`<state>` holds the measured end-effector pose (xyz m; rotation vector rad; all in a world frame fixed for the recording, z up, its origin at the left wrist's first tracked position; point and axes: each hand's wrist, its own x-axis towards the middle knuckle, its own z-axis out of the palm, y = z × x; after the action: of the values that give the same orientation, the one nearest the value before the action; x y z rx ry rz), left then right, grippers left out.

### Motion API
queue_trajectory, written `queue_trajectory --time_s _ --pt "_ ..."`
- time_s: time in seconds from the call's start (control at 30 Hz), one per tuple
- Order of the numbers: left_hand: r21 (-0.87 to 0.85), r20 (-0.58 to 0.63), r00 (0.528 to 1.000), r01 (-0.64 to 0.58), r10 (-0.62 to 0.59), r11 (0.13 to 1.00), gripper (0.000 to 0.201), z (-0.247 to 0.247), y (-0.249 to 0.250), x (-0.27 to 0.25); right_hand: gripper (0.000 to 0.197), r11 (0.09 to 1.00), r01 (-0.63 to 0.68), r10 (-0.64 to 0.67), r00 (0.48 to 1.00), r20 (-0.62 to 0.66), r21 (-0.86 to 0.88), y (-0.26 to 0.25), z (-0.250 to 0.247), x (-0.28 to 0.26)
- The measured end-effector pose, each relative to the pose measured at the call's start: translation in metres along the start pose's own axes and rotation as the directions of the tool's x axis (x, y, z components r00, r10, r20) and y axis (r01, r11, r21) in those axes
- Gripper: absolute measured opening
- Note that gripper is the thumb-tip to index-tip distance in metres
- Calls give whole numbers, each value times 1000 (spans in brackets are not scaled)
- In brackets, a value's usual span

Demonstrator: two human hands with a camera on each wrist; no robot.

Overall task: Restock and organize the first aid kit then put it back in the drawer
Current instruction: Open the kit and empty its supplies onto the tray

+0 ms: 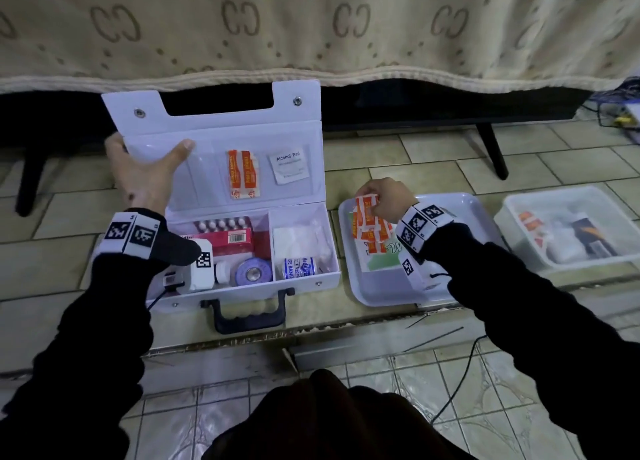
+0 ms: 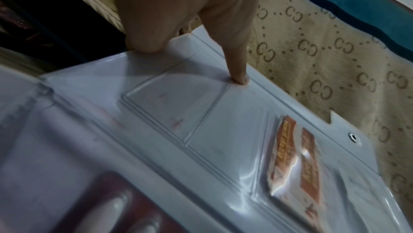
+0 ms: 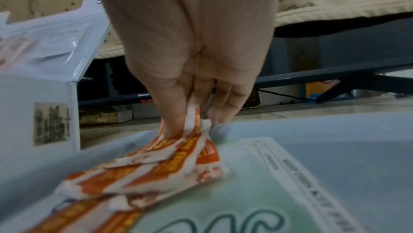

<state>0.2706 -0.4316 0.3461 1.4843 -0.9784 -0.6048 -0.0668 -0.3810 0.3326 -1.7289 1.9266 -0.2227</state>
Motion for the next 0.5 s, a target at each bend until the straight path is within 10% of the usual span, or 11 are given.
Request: queue_trajectory --time_s 0.2,0.33,0.5 --pt "-39 12 1000 23 -22 999 78 -1 0 3 47 986 23 -55 980 -193 -163 -10 -5 0" --pt "-63 12 999 33 -32 997 75 0 1 2 38 952 291 -304 866 -396 -95 -63 -28 -7" --pt "-84 6 999 38 -37 996 73 0 3 -1 45 780 535 -614 756 -228 -325 -136 -11 -10"
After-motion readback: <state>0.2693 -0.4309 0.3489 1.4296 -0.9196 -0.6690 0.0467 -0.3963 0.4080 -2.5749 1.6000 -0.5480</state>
